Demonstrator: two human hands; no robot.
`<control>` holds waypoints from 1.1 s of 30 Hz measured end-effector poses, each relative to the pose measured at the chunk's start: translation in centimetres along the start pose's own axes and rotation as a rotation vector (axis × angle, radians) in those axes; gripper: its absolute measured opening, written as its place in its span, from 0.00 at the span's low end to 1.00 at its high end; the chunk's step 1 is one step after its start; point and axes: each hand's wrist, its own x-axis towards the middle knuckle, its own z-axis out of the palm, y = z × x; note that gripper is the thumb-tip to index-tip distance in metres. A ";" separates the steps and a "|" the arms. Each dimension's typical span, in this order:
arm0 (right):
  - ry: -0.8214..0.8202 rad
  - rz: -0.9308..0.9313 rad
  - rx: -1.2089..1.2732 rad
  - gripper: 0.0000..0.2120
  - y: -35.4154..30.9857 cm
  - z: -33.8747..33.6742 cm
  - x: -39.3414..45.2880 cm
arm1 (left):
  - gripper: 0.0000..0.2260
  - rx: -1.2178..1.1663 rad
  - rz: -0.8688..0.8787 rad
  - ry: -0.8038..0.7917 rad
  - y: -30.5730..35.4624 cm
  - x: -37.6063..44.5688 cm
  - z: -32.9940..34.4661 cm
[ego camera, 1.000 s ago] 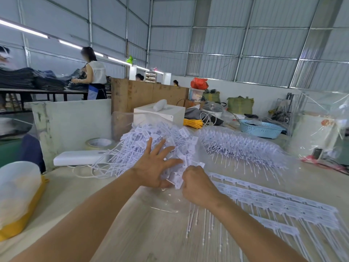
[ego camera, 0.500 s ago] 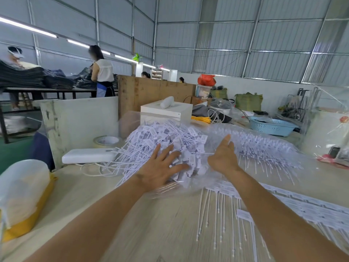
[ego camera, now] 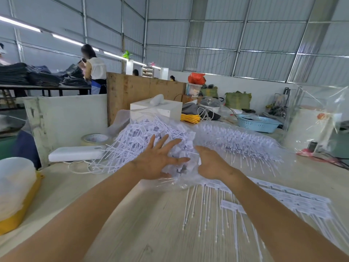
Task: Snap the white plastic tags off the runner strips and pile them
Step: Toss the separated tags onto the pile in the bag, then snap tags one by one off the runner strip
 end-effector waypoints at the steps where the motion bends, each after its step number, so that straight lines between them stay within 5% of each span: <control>1: -0.028 -0.005 -0.056 0.31 0.1 0.3 -0.3 | 0.30 -0.020 -0.005 -0.024 0.1 0.0 -0.2; 5: -0.080 0.000 -0.158 0.31 -0.1 0.8 -1.6 | 0.32 0.027 -0.001 -0.200 1.4 -0.9 0.3; 9: 0.082 -0.088 -0.045 0.33 -0.4 -0.9 -3.7 | 0.35 -0.031 -0.008 -0.181 1.2 -1.2 -1.1; 15: 0.399 -0.085 0.227 0.15 4.5 -4.9 -10.7 | 0.35 -0.417 -0.109 -0.314 0.5 -0.9 -6.6; 19: 0.325 0.209 0.186 0.12 11.6 -6.0 -15.6 | 0.22 -0.674 -0.081 0.176 3.6 0.1 -9.8; 21: 0.265 0.327 0.158 0.11 14.4 -5.3 -17.3 | 0.15 -0.749 0.017 0.292 7.5 1.2 -10.8; 26: 0.234 0.334 0.132 0.09 16.9 -2.7 -18.6 | 0.09 -0.788 0.240 -0.001 17.7 5.7 -9.5; 30: 0.175 0.265 0.154 0.10 17.1 -2.0 -18.4 | 0.10 -0.867 0.240 -0.257 20.7 8.7 -7.6; 33: 0.110 0.221 0.072 0.10 17.4 -1.6 -18.3 | 0.12 -0.932 0.189 -0.279 20.7 9.7 -6.6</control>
